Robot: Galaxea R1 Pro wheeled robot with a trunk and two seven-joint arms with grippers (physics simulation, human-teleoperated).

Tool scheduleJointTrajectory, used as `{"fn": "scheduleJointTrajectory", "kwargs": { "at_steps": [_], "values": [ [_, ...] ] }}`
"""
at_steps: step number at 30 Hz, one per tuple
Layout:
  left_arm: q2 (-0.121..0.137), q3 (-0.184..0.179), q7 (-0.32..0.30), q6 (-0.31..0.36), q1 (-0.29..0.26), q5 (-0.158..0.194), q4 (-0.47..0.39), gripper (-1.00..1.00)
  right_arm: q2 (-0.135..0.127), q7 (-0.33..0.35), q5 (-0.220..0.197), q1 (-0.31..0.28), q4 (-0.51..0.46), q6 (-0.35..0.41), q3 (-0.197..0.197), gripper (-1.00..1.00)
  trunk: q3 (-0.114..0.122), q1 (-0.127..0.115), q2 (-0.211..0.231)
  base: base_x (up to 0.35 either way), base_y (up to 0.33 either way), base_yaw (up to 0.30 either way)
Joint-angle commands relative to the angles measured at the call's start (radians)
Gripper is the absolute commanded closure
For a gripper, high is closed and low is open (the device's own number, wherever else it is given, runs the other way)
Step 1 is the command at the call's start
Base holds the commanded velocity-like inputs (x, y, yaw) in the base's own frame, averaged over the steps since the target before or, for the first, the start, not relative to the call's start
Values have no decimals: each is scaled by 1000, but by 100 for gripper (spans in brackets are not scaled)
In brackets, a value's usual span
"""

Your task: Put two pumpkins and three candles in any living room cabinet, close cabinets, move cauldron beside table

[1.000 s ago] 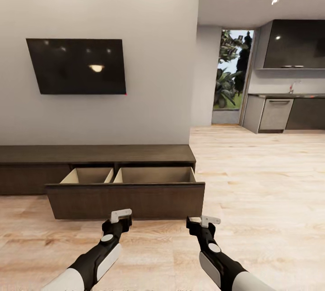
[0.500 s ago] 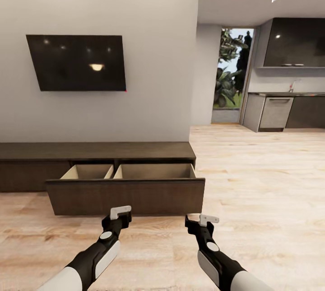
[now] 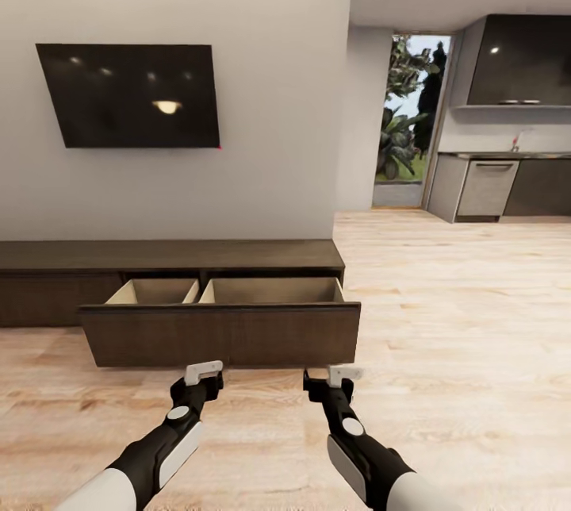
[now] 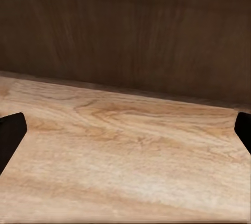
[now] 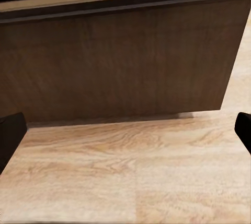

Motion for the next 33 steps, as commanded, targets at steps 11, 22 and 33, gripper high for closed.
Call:
{"fn": "scheduleJointTrajectory", "kwargs": {
  "at_steps": [11, 22, 33],
  "values": [
    [5, -3, 7, -4, -1, 11, -4, -100, 2, 0, 0, -2, -2, -3, 7, -100, -28, 3, -2, 0, 0, 0],
    [9, -3, 6, -2, -1, 13, -20, -100, 3, 1, 0, -2, -3, -2, 7, -100, -28, 3, -2, 98, 32, 0],
    [10, -1, 6, -2, -1, 13, -21, -100, 3, 1, -1, -2, -1, -1, 5, -100, -28, 3, -2, 228, 81, 0]
  ]
}}
